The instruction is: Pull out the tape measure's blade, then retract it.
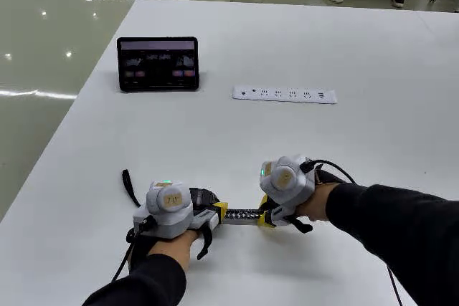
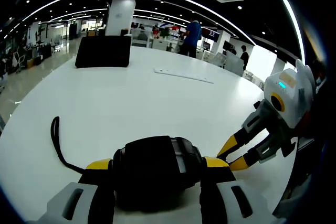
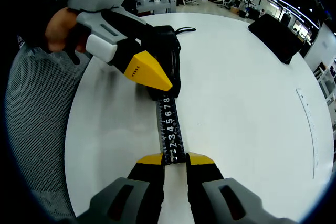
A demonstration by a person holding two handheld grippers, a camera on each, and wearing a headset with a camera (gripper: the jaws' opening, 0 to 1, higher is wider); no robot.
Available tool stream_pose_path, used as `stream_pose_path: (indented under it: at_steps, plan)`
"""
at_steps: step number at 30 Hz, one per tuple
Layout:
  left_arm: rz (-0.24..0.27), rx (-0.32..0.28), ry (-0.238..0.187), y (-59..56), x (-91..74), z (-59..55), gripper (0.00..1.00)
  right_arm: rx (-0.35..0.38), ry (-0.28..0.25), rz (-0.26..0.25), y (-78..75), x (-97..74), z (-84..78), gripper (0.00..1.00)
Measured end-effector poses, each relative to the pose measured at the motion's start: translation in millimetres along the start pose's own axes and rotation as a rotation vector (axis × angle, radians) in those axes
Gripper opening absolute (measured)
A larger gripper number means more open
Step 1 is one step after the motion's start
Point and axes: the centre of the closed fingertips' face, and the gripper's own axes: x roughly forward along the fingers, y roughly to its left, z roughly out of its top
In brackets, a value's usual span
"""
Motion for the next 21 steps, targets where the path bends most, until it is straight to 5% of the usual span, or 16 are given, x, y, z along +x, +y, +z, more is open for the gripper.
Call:
stream_pose_path:
  at_steps: [21]
  plan:
    - [-0.004, -0.002, -0.001, -0.8, -0.2, 0.2, 0.62, 0.03, -0.018, 0.022, 3.9, 6.2, 9.9, 0.09]
